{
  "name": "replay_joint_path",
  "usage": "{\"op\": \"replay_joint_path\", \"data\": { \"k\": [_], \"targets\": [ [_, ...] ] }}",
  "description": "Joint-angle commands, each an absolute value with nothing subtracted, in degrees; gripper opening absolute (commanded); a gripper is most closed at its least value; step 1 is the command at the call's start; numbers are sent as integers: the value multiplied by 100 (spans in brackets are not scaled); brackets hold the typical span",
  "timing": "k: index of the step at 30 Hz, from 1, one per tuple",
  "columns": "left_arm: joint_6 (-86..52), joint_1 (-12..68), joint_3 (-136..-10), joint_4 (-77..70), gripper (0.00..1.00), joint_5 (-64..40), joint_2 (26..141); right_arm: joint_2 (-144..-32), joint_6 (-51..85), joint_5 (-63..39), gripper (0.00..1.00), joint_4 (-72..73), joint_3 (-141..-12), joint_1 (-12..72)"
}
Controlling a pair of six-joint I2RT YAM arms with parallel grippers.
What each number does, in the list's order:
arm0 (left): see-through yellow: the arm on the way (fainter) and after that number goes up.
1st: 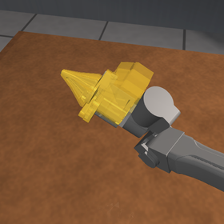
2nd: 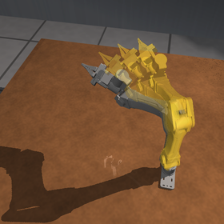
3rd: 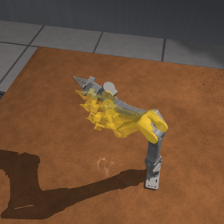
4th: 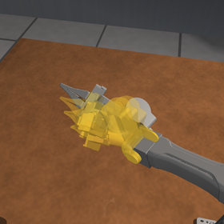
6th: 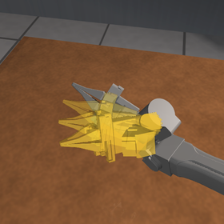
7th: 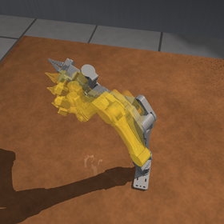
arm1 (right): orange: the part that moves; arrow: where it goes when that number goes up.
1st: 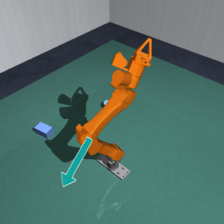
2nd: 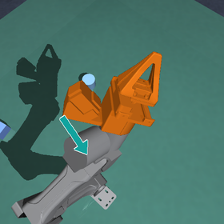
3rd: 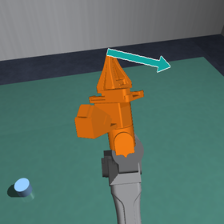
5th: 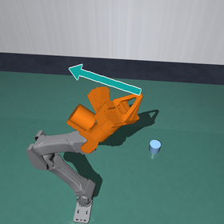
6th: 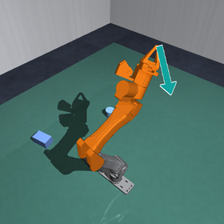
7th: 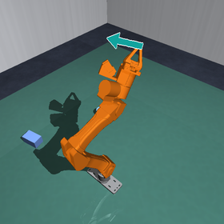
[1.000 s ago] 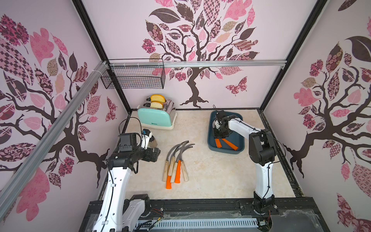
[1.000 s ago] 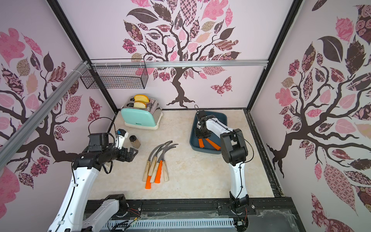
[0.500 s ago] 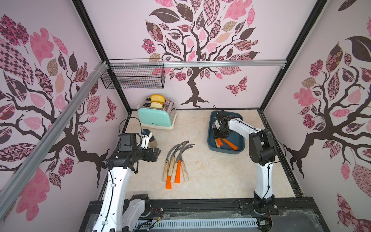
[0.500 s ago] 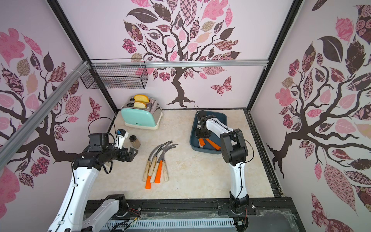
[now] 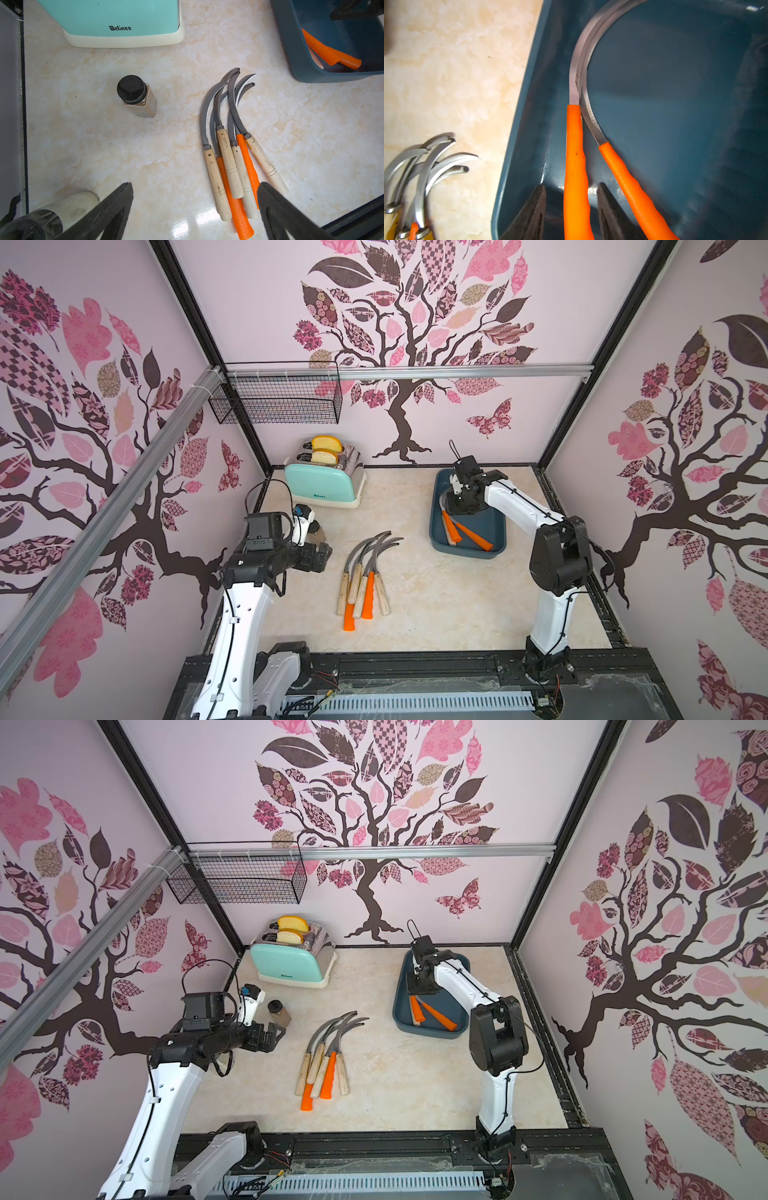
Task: Put small sickles into storage boxes
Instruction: Place the sickle in the storage box, then pick up the sickle at the center of the board.
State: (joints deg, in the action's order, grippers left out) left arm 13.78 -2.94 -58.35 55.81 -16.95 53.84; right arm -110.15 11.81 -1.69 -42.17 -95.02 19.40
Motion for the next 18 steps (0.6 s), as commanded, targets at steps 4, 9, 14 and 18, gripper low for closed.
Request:
{"op": "replay_joint_path", "data": {
  "k": [4,9,14,18],
  "targets": [
    [1212,-269,-5993,5401,98,-1568,5490,-10043,1286,-218,45,-4079,-8924,2022],
    [1058,-272,-6034,5269,98,-1494,5594,-9319,1296,-150,45,-3970,-8193,2351],
    [1020,-267,-5995,5225,98,-1484,5648,-8564,1523,-141,45,-3790,-7463,2815],
    [1027,-266,-5937,5185,98,-1390,5621,-7978,1847,-340,44,-3529,-6850,3149]
  ]
}}
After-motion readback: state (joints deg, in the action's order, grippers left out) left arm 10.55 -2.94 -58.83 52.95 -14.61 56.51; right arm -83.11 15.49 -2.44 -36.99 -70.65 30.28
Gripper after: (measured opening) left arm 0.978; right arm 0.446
